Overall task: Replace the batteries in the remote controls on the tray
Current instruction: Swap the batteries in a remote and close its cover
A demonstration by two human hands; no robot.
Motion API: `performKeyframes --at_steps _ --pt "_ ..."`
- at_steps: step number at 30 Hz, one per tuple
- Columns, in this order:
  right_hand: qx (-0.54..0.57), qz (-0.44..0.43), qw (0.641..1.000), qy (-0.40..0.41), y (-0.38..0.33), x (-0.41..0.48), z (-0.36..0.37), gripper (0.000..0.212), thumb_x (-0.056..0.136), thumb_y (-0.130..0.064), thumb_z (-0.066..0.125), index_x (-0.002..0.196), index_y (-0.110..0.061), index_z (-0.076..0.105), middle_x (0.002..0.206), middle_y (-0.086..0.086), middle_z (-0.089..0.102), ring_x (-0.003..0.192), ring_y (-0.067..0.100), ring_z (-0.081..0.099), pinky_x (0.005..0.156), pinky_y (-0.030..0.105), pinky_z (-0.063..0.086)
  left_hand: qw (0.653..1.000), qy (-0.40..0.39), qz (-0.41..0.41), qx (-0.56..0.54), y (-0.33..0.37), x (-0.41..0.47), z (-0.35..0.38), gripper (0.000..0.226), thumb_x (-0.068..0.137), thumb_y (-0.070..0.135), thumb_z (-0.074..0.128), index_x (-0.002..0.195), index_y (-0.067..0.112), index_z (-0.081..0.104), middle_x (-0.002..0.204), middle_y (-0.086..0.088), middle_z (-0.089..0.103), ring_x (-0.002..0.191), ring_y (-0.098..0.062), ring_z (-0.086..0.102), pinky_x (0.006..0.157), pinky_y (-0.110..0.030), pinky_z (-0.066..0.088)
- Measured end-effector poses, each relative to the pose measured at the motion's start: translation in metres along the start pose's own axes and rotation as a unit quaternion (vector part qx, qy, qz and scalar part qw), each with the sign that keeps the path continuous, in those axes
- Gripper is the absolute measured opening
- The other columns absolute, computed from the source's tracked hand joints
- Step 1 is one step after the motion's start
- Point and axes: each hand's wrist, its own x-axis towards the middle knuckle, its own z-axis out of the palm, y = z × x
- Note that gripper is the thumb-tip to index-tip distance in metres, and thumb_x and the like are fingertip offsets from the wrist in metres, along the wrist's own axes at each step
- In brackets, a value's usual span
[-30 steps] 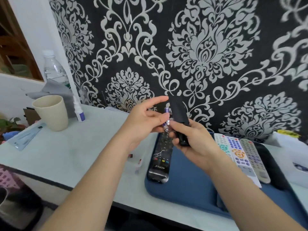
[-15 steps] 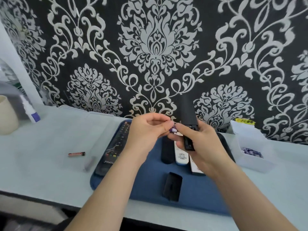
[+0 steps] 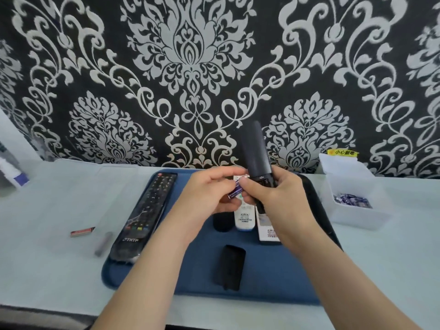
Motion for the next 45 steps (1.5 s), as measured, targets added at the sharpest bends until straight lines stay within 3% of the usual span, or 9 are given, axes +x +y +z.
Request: performKeyframes --at_steps 6,10,17,24,30,33,37,40,45 --pt "0.114 0.058 0.99 -0.052 0.002 0.005 -0.008 0.02 0.077 -0.018 0.075 0.092 -0.006 0.069 0.064 0.005 0.059 0.054 0.011 0.051 0.049 0.018 0.044 0.996 -0.084 0.005 -0.005 0.005 -0.007 -0.004 0.026 0.094 0.008 0.055 0.111 0.023 0.069 0.09 -0.013 0.073 0.072 -0.021 0.07 0.058 -0.021 0.054" --pt "0.124 0.05 0.989 -0.061 0.004 0.006 -0.009 0.02 0.071 -0.021 0.076 0.085 -0.009 0.07 0.063 0.006 0.058 0.054 0.012 0.05 0.049 0.018 0.044 0.997 -0.062 -0.013 -0.054 0.002 -0.007 0.002 0.009 0.088 0.016 0.063 0.096 0.012 0.063 0.084 -0.014 0.073 0.068 -0.021 0.07 0.057 -0.02 0.055" --pt "0.067 0.039 0.996 -0.033 0.005 0.008 -0.012 0.025 0.077 -0.03 0.075 0.084 -0.008 0.066 0.065 0.006 0.058 0.055 0.013 0.05 0.048 0.019 0.042 0.997 -0.077 -0.001 -0.002 -0.005 -0.005 0.003 0.028 0.088 0.008 0.065 0.113 0.021 0.068 0.081 -0.004 0.071 0.072 -0.014 0.066 0.063 -0.018 0.05" --pt "0.3 0.2 0.932 -0.024 0.0 0.007 -0.01 0.046 0.099 -0.048 0.045 0.101 -0.004 0.059 0.073 0.011 0.064 0.057 0.017 0.054 0.044 0.019 0.042 0.991 0.076 0.11 0.006 0.002 -0.012 0.022 0.008 0.084 0.01 0.07 0.09 0.015 0.069 0.064 -0.008 0.068 0.054 -0.008 0.062 0.053 -0.013 0.044" --pt "0.325 0.187 0.927 -0.002 0.007 0.007 -0.004 0.041 0.1 -0.046 0.045 0.115 -0.01 0.058 0.08 0.005 0.059 0.062 0.013 0.055 0.057 0.023 0.045 0.968 0.096 0.209 0.097 0.0 -0.019 0.036 0.019 0.076 0.009 0.077 0.082 0.02 0.062 0.069 0.004 0.073 0.055 -0.005 0.063 0.056 -0.012 0.044" --pt "0.324 0.189 0.927 0.013 0.006 0.007 -0.001 0.053 0.099 -0.045 0.047 0.127 -0.002 0.058 0.097 0.012 0.062 0.087 0.024 0.061 0.078 0.032 0.049 0.937 0.128 0.272 0.178 -0.006 -0.018 0.038 0.022 0.074 0.014 0.08 0.078 0.026 0.061 0.078 0.014 0.072 0.067 -0.006 0.067 0.059 -0.016 0.048" --pt "0.323 0.2 0.925 0.0 0.0 0.005 -0.005 0.039 0.098 -0.041 0.049 0.089 -0.006 0.063 0.075 0.005 0.062 0.07 0.02 0.063 0.06 0.028 0.055 0.869 0.145 0.343 0.326 -0.015 -0.016 0.045 0.024 0.074 0.033 0.074 0.088 0.029 0.055 0.071 0.009 0.067 0.065 -0.008 0.061 0.056 -0.026 0.048" --pt "0.315 0.2 0.927 0.036 -0.005 0.003 -0.008 0.034 0.099 -0.038 0.05 0.086 -0.008 0.058 0.061 0.005 0.059 0.05 0.017 0.059 0.047 0.026 0.05 0.887 0.124 0.313 0.315 -0.017 -0.016 0.049 0.028 0.069 0.039 0.073 0.089 0.03 0.055 0.073 0.009 0.07 0.069 -0.005 0.065 0.059 -0.028 0.051" --pt "0.302 0.205 0.928 0.073 -0.007 0.004 -0.011 0.044 0.099 -0.044 0.048 0.081 -0.006 0.062 0.07 0.01 0.068 0.054 0.019 0.06 0.047 0.026 0.052 0.884 0.064 0.319 0.336 -0.013 -0.018 0.048 0.038 0.068 0.038 0.072 0.104 0.039 0.059 0.093 0.019 0.066 0.073 -0.002 0.064 0.064 -0.026 0.05"
